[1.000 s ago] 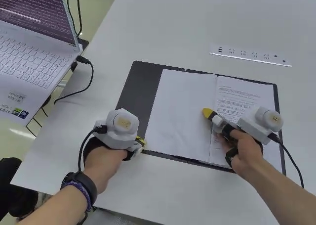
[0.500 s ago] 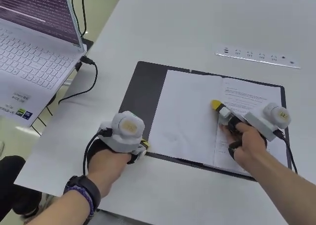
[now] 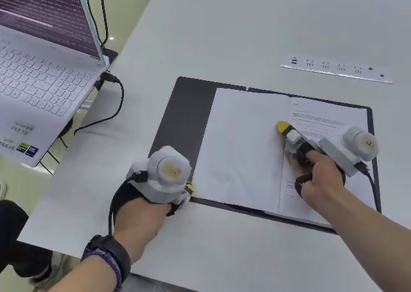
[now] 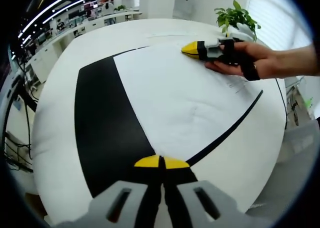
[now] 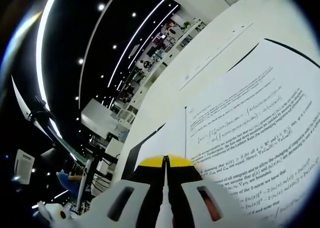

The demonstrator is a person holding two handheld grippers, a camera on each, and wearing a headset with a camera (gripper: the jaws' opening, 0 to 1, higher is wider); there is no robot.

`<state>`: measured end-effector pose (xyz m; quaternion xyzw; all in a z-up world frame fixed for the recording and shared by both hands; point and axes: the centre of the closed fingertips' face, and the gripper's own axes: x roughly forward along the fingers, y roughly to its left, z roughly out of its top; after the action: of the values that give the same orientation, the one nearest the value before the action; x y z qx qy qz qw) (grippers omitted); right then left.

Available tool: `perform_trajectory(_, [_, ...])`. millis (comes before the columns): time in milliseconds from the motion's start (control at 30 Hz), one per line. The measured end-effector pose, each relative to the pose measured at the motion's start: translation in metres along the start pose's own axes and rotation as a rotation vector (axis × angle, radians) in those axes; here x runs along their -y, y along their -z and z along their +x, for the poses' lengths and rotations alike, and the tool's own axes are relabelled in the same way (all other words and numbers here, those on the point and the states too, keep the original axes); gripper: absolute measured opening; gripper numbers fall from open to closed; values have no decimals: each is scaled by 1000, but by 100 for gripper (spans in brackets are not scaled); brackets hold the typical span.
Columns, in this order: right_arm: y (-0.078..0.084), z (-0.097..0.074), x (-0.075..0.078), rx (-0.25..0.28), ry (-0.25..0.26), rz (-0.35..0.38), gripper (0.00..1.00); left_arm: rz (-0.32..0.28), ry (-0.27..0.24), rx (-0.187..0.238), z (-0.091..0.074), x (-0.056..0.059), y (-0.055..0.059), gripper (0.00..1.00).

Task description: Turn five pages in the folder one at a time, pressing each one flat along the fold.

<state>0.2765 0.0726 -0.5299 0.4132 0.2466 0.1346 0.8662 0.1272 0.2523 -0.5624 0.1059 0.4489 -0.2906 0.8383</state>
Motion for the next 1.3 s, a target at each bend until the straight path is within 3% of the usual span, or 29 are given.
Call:
perform_trajectory(433, [-16, 9, -1, 80, 20, 45, 0, 11, 2, -8, 0, -1, 0, 0])
perform_trajectory(1067, [-36, 26, 4, 124, 33, 78, 0, 15, 6, 1, 0, -1, 0, 0])
perform_trajectory(1100, [-41, 33, 13, 126, 38, 80, 0, 14, 7, 2, 0, -1, 0, 0])
perform_trajectory(1300, [-52, 48, 15, 110, 51, 64, 0, 8, -11, 20, 0, 0, 1, 0])
